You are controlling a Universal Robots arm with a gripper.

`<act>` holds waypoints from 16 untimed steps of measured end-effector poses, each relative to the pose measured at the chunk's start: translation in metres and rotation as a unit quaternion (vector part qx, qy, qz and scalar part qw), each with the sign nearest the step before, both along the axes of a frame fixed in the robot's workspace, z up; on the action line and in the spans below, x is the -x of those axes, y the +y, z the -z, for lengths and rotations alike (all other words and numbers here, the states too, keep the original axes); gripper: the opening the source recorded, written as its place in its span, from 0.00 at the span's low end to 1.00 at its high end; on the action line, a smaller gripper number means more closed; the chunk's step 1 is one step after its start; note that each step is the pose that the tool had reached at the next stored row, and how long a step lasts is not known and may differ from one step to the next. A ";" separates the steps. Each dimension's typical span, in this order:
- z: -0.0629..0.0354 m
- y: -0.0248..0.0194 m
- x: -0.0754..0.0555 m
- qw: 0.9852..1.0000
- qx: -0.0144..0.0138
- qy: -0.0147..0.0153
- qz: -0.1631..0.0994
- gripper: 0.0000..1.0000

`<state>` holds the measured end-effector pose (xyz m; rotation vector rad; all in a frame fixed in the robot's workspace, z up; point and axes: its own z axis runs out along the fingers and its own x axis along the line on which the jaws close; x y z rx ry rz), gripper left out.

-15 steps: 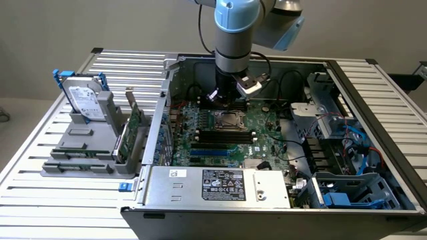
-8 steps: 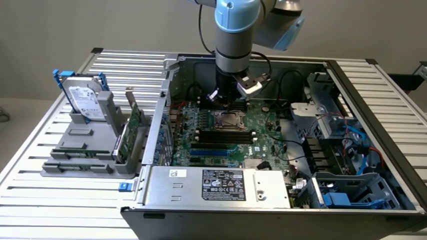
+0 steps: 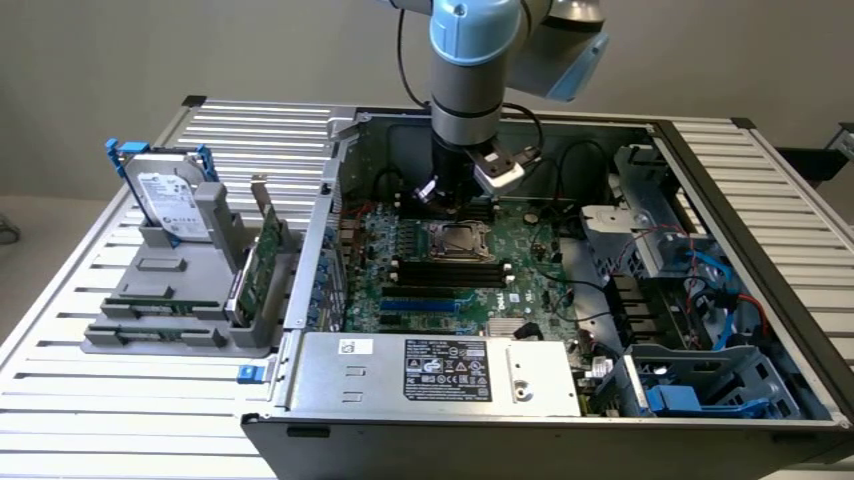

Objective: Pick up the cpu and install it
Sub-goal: 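Install the first cpu locking lever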

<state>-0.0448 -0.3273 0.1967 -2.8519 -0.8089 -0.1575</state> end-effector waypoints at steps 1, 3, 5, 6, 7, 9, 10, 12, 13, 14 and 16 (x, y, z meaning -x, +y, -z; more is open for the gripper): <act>0.0000 0.0001 0.000 1.000 0.000 0.000 0.000 0.11; 0.0000 0.0002 0.000 1.000 0.000 0.000 0.000 0.11; 0.0000 0.0004 0.000 1.000 0.000 0.000 0.000 0.11; 0.0000 0.0004 0.000 1.000 0.000 0.000 0.000 0.11; 0.0000 0.0005 0.000 1.000 0.000 0.000 0.000 0.11; 0.0000 0.0005 0.000 1.000 0.000 0.000 0.000 0.11; 0.0000 0.0005 -0.001 1.000 0.000 0.000 0.000 0.11; 0.0000 0.0005 -0.001 1.000 0.000 0.000 0.000 0.11; 0.0000 0.0005 -0.001 1.000 0.000 0.000 0.000 0.11; 0.0000 0.0005 -0.002 1.000 0.000 0.000 0.000 0.11; 0.0000 0.0005 -0.002 1.000 0.000 0.000 0.000 0.11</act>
